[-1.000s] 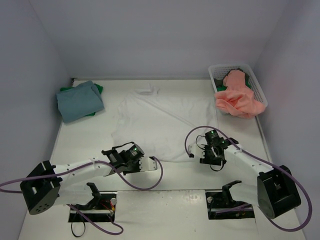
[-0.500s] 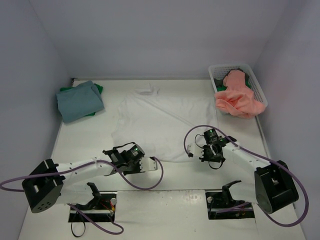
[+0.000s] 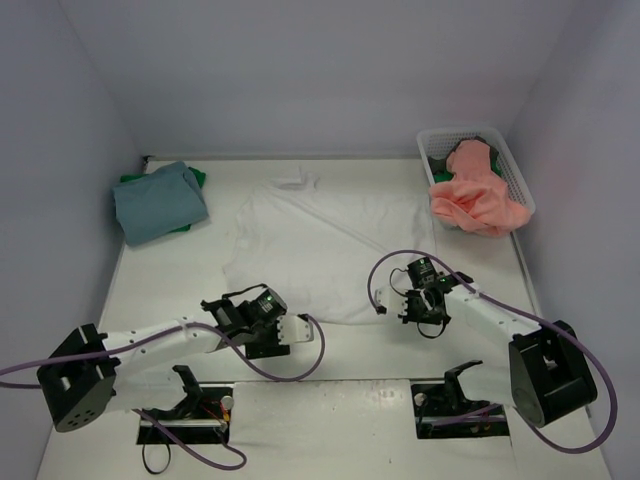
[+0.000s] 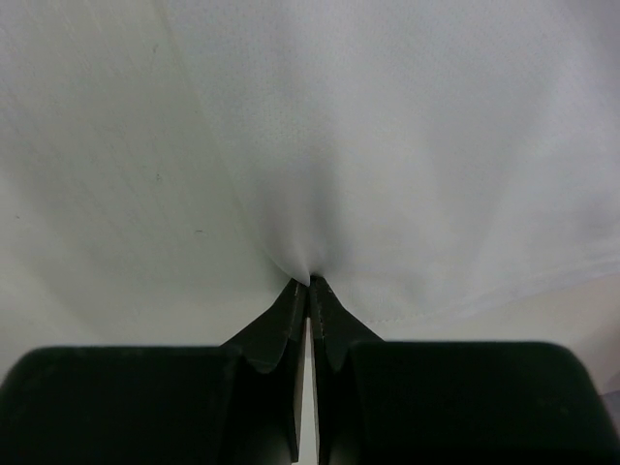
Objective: Fold and stack the t-shirts
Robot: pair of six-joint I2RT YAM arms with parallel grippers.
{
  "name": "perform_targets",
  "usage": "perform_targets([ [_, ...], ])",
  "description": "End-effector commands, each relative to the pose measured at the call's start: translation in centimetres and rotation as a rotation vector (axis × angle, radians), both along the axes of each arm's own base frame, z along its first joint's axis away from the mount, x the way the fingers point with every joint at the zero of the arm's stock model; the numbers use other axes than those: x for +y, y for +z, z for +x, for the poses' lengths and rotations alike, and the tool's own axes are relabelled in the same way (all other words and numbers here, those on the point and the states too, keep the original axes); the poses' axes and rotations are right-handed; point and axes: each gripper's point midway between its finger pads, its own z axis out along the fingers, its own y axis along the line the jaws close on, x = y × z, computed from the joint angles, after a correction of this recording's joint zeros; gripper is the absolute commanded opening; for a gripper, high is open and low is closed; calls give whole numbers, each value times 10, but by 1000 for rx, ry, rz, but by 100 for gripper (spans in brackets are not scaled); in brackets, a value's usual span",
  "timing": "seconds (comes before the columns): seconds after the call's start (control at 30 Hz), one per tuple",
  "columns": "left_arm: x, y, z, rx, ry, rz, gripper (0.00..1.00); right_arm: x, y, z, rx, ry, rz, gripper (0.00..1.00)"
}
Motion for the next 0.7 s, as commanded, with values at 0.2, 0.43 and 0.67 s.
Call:
perform_targets([
  [0.2,-18,-11,4,39,-15,1,51,4,10,4,-39,-12,27,1],
  [0.43,-21,-20,8,52,-8,28,7,13,14,7,-44,-28,72,1],
  [0.67,-16,-11,10,29,-2,23,0,20,23,15,-68,-39,108,0],
])
